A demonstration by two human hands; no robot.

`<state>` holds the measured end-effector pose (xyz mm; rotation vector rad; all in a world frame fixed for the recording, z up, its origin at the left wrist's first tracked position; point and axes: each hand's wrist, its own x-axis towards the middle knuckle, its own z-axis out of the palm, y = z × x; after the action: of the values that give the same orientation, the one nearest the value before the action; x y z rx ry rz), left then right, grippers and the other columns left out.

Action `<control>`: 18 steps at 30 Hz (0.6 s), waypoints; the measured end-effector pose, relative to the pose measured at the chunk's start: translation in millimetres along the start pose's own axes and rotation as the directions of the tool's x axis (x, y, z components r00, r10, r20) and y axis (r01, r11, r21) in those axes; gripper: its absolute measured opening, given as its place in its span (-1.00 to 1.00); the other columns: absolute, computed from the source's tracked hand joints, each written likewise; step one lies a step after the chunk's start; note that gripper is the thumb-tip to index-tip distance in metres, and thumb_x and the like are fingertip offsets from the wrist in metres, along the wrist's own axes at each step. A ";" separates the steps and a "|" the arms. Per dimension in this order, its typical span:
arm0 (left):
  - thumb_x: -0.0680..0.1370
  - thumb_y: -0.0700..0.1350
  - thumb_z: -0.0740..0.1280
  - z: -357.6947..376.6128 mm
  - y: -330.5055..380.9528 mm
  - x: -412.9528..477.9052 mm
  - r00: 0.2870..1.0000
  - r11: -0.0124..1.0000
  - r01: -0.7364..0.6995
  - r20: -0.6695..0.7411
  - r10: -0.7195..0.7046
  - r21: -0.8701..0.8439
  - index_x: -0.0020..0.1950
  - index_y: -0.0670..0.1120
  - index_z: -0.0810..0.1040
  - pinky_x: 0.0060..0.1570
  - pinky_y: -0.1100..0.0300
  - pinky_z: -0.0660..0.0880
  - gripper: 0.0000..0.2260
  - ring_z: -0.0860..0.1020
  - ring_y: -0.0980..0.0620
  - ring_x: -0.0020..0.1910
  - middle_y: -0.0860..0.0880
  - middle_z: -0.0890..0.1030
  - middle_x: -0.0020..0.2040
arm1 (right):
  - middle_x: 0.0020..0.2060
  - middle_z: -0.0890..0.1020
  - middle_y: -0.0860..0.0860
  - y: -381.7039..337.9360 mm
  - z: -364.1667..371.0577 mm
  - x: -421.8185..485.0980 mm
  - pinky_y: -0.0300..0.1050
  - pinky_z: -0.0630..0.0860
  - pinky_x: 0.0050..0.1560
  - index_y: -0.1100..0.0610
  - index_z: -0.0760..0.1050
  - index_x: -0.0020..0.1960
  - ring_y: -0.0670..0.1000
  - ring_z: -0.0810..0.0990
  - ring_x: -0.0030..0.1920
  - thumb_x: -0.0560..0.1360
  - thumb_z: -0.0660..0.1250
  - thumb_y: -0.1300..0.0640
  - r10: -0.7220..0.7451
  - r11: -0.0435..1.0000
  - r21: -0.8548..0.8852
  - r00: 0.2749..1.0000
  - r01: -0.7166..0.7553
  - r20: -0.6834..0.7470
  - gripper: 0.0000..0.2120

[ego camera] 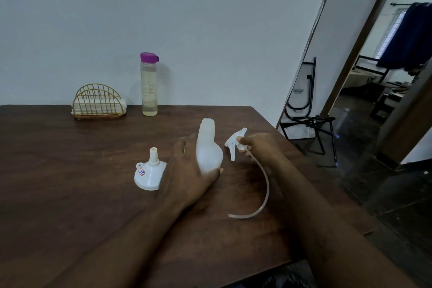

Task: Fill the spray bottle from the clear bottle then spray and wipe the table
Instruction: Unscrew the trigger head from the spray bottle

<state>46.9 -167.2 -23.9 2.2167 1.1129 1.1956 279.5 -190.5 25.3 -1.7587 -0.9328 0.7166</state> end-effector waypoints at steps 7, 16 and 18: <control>0.33 0.26 0.47 2.7 -2.8 1.9 1.000 1.000 -0.011 0.011 0.011 0.027 0.56 0.16 0.19 0.08 0.16 0.36 -0.14 0.35 0.15 0.30 0.09 0.38 0.43 | -0.31 0.68 0.05 21.6 4.5 -1.3 -0.04 0.54 -0.15 0.15 0.60 -0.22 -0.03 0.63 -0.23 0.44 0.54 -0.08 -0.181 0.894 -0.438 0.970 0.094 -0.162 -0.70; 0.33 0.23 0.50 -0.1 0.1 0.8 0.999 0.999 -0.037 -0.005 0.037 0.005 0.55 0.11 0.23 0.15 0.19 0.33 -0.15 0.29 0.20 0.36 0.08 0.39 0.42 | -0.21 0.63 -0.10 26.9 9.5 -7.8 -0.20 0.41 -0.26 0.01 0.56 -0.12 -0.10 0.59 -0.17 0.43 0.56 -0.16 -0.287 0.866 -0.474 0.936 0.161 -0.206 -0.71; 0.33 0.23 0.53 -0.1 1.1 -0.1 0.999 0.999 -0.042 -0.027 0.041 -0.008 0.54 0.11 0.22 0.18 0.17 0.36 -0.14 0.28 0.19 0.38 0.10 0.37 0.42 | -0.18 0.65 -0.06 23.5 7.1 -11.1 -0.13 0.45 -0.19 0.04 0.58 -0.10 -0.05 0.61 -0.12 0.44 0.56 -0.15 -0.325 0.862 -0.471 0.917 0.187 -0.230 -0.70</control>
<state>47.3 -167.9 -23.2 2.2340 1.0752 1.2479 274.2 -201.7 1.3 -2.0070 -1.1495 0.0453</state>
